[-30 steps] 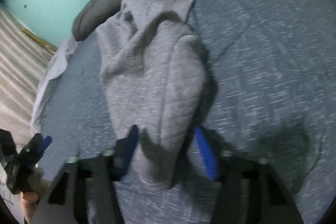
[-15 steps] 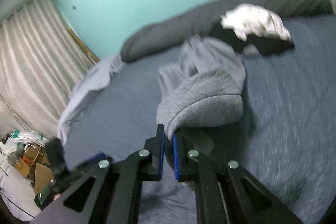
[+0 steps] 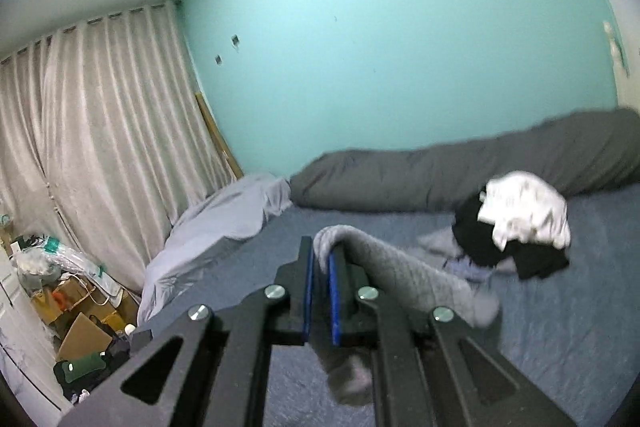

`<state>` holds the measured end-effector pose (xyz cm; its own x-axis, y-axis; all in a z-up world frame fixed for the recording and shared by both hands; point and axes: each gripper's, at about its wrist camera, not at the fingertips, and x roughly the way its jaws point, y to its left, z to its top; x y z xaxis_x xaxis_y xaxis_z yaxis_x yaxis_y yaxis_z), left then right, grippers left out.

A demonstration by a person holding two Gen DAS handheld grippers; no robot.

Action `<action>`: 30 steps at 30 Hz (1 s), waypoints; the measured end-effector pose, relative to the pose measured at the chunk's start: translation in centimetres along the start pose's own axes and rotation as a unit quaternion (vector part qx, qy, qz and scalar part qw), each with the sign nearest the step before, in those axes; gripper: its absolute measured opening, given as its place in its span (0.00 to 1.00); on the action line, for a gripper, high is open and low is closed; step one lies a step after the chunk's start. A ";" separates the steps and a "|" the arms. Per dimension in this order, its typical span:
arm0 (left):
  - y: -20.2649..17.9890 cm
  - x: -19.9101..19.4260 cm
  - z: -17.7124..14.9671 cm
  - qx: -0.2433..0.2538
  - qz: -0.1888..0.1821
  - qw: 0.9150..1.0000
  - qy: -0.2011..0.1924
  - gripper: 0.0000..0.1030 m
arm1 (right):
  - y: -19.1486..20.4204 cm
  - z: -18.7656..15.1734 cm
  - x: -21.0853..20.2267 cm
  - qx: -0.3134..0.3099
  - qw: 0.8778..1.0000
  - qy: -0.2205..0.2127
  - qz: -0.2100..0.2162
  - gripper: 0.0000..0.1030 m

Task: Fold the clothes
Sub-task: 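Pull the grey sweatshirt off the pile with the right tool and lay it flat, then open the right tool to release the grey sweatshirt onto the bed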

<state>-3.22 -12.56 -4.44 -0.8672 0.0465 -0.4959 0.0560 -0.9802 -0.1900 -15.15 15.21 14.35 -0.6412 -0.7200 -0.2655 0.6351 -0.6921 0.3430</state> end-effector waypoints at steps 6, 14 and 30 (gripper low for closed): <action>-1.2 -4.1 1.6 0.010 -0.002 1.000 -0.016 1.00 | 1.8 2.3 -3.0 -0.022 1.000 0.008 -0.012 0.06; -2.6 -5.3 1.4 0.032 -0.008 0.999 -0.003 1.00 | -1.3 -2.6 -1.9 0.005 0.994 0.092 -0.051 0.06; 0.8 3.3 -4.5 0.012 0.002 0.996 0.092 1.00 | -7.0 -16.5 11.4 0.044 0.967 0.245 -0.049 0.12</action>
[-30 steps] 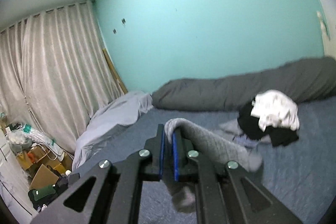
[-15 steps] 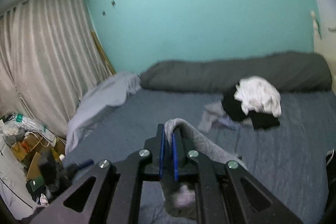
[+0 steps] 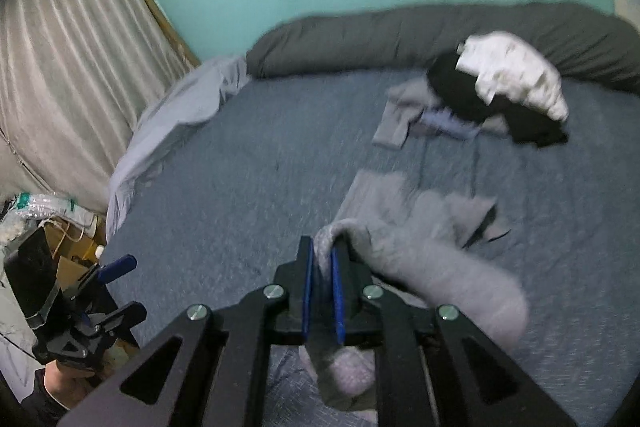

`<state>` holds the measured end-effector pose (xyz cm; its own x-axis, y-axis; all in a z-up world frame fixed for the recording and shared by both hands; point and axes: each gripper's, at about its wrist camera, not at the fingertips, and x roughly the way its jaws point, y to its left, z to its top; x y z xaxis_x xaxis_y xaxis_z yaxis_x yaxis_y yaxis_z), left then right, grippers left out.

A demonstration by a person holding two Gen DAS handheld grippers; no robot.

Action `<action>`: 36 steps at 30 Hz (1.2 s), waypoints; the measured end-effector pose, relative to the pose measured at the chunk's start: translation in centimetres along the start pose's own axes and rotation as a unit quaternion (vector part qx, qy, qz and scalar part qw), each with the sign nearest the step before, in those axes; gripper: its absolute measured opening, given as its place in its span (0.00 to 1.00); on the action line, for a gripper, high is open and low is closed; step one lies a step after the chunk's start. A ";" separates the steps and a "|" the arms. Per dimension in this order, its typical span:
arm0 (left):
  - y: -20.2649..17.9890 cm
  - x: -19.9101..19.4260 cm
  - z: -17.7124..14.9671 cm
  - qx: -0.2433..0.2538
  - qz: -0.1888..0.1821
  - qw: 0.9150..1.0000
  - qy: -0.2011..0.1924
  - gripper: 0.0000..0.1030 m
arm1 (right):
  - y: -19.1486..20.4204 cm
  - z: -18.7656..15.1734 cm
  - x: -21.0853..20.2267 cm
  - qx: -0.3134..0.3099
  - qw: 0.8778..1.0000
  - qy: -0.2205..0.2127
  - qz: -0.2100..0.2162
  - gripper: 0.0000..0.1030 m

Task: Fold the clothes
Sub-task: 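Open the right tool to release the grey sweatshirt onto the bed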

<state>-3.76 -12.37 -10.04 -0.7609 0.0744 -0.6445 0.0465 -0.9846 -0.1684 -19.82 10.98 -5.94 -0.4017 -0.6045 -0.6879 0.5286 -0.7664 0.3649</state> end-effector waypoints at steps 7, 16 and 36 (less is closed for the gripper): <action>1.1 4.5 -1.6 -0.004 0.010 0.999 0.038 1.00 | -3.2 -2.1 3.8 0.002 0.998 0.034 -0.045 0.63; -1.6 7.4 -2.1 0.015 -0.022 0.998 0.058 1.00 | -10.6 -7.9 -4.9 0.086 0.994 -0.031 -0.060 0.64; -13.0 12.3 -2.2 0.153 -0.083 0.980 0.098 0.99 | -16.2 -19.1 -6.0 0.234 0.969 -0.031 -0.069 0.64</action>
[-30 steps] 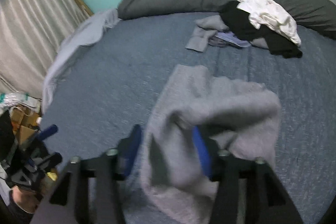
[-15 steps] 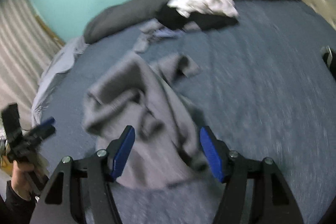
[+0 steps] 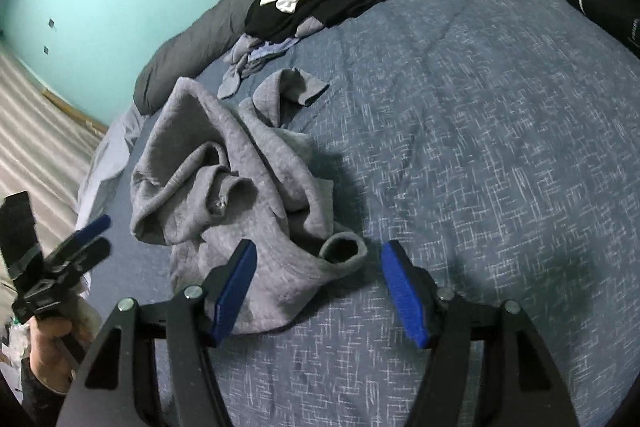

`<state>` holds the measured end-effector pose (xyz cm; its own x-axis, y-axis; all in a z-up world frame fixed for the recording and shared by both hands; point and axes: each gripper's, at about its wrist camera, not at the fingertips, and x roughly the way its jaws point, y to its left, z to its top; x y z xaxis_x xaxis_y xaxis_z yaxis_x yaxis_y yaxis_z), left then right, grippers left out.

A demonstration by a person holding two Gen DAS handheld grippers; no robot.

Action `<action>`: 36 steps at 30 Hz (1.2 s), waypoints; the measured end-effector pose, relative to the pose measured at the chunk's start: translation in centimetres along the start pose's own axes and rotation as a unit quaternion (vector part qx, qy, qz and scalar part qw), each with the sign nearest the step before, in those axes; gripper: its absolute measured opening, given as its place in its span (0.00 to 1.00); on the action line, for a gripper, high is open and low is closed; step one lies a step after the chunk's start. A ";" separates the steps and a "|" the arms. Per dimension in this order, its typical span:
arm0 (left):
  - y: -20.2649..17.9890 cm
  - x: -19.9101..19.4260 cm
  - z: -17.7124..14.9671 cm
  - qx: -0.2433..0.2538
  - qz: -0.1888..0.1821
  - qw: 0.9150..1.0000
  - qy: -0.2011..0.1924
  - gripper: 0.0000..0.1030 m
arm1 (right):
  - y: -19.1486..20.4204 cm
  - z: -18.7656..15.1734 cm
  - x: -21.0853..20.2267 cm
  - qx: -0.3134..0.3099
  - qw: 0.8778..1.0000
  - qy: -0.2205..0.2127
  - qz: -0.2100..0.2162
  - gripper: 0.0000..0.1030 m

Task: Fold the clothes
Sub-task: 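Open the right tool to release the grey sweatshirt onto the bed, then grasp the sweatshirt edge with the left tool while the right tool grasps another edge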

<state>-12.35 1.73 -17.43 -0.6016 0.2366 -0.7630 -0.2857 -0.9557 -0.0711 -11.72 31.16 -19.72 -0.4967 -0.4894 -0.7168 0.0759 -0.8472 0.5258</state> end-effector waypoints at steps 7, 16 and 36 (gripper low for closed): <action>-2.6 2.6 0.4 0.047 -0.013 0.999 0.018 0.91 | -1.2 -1.2 0.6 0.016 1.000 -0.020 0.009 0.64; -4.6 4.9 0.1 0.083 -0.019 0.996 0.041 0.77 | -3.1 -3.3 2.0 0.038 0.999 -0.029 0.019 0.64; -5.2 8.9 1.1 0.149 0.011 0.987 0.059 0.19 | -4.7 -4.5 3.3 0.047 0.996 -0.060 0.051 0.64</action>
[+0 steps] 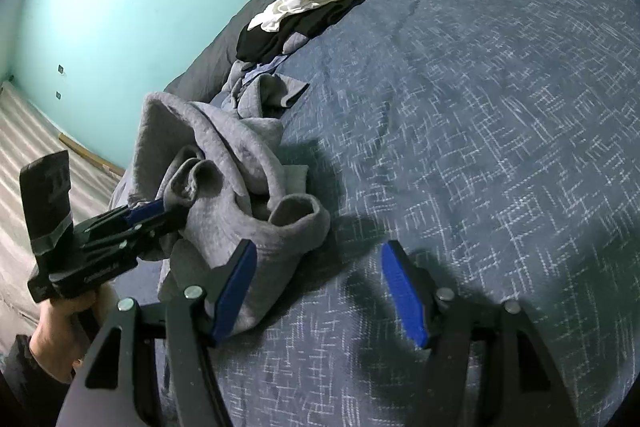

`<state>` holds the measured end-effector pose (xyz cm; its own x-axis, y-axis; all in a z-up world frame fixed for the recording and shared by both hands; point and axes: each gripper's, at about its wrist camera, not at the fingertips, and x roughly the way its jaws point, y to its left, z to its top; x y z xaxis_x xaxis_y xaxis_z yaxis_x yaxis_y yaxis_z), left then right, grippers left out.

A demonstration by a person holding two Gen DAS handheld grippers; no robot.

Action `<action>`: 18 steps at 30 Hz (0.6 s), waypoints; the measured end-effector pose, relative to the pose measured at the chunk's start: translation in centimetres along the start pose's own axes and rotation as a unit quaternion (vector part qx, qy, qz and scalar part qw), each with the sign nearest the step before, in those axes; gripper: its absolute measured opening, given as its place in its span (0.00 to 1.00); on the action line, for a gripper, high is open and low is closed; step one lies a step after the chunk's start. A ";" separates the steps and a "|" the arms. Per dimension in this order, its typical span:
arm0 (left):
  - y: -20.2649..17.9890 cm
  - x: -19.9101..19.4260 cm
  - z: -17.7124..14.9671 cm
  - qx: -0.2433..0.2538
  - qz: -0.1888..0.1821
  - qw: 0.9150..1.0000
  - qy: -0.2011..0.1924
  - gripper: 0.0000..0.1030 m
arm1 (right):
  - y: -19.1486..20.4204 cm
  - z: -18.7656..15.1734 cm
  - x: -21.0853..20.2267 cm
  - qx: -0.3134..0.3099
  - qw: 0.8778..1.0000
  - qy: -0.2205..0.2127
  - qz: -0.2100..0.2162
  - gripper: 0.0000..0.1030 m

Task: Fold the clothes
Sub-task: 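Grasp the sweatshirt edge with the left tool while the right tool grasps another edge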

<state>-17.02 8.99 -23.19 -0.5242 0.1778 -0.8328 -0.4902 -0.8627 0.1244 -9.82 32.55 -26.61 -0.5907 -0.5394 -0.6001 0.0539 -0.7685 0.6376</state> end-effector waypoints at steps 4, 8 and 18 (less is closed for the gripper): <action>0.8 -1.1 0.2 -0.002 0.012 1.000 -0.013 0.10 | -0.1 0.2 0.2 -0.006 1.000 -0.003 -0.004 0.64; 2.5 -2.4 0.5 -0.018 0.016 0.999 -0.026 0.09 | 0.1 0.4 0.8 -0.016 1.000 -0.001 -0.009 0.64; 4.8 -5.7 0.6 -0.036 0.024 0.998 -0.045 0.08 | 3.3 1.1 2.7 -0.094 0.996 0.008 0.009 0.21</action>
<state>-16.76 4.11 -17.55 -0.6085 0.1742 -0.7742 -0.4135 -0.9023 0.1220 -12.11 28.91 -25.59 -0.5759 -0.5578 -0.5977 0.2146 -0.8086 0.5478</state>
